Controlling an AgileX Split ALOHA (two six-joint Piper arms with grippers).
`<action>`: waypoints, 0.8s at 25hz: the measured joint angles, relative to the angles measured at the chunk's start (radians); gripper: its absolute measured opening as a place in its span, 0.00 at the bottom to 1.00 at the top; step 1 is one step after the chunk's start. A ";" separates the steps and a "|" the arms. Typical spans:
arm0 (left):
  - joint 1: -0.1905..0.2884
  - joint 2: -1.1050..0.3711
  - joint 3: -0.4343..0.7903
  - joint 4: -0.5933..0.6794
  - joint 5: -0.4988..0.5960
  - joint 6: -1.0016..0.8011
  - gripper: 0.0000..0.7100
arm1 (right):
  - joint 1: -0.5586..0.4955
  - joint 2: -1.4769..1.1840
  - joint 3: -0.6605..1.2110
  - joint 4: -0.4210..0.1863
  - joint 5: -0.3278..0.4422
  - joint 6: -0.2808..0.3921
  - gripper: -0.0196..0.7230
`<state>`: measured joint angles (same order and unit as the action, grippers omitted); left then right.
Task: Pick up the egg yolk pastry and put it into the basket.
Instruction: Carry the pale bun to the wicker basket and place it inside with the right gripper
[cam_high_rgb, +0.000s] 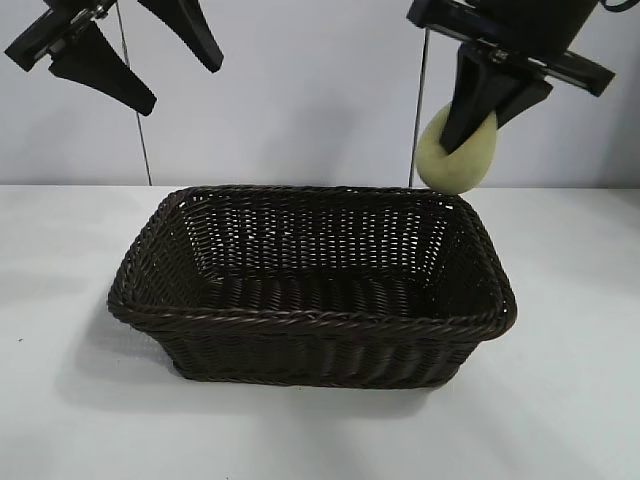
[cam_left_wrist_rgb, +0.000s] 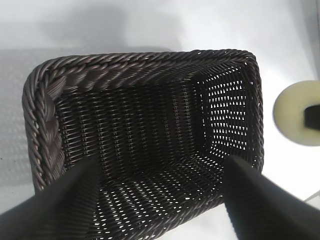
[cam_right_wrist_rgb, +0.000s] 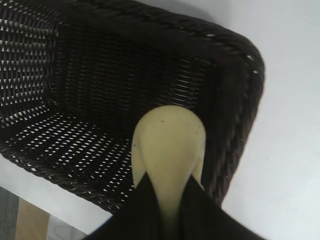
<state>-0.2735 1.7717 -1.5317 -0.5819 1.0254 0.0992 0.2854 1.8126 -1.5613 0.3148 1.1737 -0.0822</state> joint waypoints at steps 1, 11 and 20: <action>0.000 0.000 0.000 0.000 0.000 0.000 0.71 | 0.020 0.010 0.000 0.000 -0.005 0.001 0.06; 0.000 0.000 0.000 0.000 0.000 0.000 0.71 | 0.112 0.149 0.000 0.006 -0.103 0.030 0.06; 0.000 0.000 0.000 0.000 0.000 0.000 0.71 | 0.112 0.205 0.001 0.007 -0.154 0.030 0.20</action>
<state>-0.2735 1.7717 -1.5317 -0.5819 1.0254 0.0992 0.3970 2.0174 -1.5601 0.3222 1.0200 -0.0525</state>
